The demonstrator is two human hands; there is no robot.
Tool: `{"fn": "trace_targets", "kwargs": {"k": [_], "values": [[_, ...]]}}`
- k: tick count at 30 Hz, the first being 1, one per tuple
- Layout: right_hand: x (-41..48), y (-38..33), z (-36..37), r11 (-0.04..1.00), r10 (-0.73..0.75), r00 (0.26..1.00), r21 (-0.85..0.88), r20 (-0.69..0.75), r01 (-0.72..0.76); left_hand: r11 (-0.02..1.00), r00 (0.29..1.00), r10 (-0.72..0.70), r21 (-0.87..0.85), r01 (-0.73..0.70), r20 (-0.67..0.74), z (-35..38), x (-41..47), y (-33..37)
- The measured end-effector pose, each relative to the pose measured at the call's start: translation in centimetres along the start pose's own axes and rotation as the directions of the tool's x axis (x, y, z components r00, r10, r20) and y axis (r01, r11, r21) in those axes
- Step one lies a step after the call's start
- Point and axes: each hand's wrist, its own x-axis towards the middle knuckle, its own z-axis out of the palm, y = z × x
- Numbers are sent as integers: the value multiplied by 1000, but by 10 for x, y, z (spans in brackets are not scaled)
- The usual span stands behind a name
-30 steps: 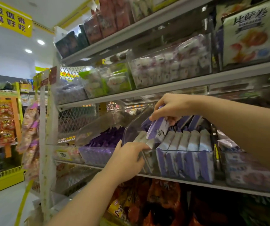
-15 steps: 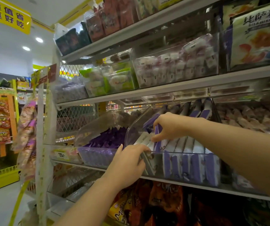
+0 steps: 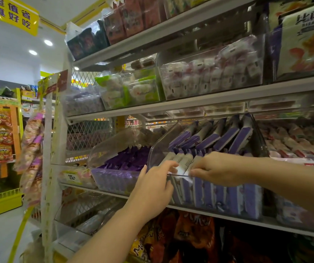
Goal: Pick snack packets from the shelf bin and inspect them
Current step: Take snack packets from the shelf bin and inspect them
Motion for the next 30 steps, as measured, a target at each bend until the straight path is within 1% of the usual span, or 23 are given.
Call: {"fn": "trace_targets", "kwargs": {"k": [2,4,7,10,12,15,17,19,21,22,24,26,28,30], "values": [[-2,0,-6,999,-33,999,32,4,33,997,997,69,19,-69,-18,5,-1,6],[-7,-3,-15,994,-96,995,48,-1,96,991,992,127,40,-128,18,10,-3,10],[-10,-5,-18,986,-166,986,25,9,165,989,991,130,69,-132,39,14,-3,9],[-11,-3,-21,979,-168,986,118,-9,168,986,991,134,101,-136,27,14,-2,6],[-10,0,-24,977,-173,985,130,16,169,985,990,137,101,-139,26,13,-2,7],[-9,1,-26,982,-172,984,85,56,167,986,990,139,87,-141,24,12,-2,6],[-4,-1,-24,986,-166,986,4,30,166,990,992,124,63,-124,10,11,-3,6],[2,-2,-18,980,-189,982,-61,-21,187,995,995,96,40,-96,10,11,-3,7],[5,-1,-14,976,-210,975,-82,-71,204,996,997,82,28,-82,16,10,-4,8],[5,1,-14,978,-203,973,-70,-111,196,997,997,77,23,-78,20,10,-4,9],[2,6,-20,984,-171,953,7,-252,178,998,998,63,14,-63,18,9,-5,10],[-2,11,-29,976,-122,905,117,-407,184,999,999,43,5,-43,24,7,-5,11],[-7,13,-37,957,-73,849,203,-524,208,999,998,39,6,-39,43,5,-6,12],[-11,11,-45,928,-23,770,273,-638,254,999,996,45,2,-45,81,2,-6,14]]}}
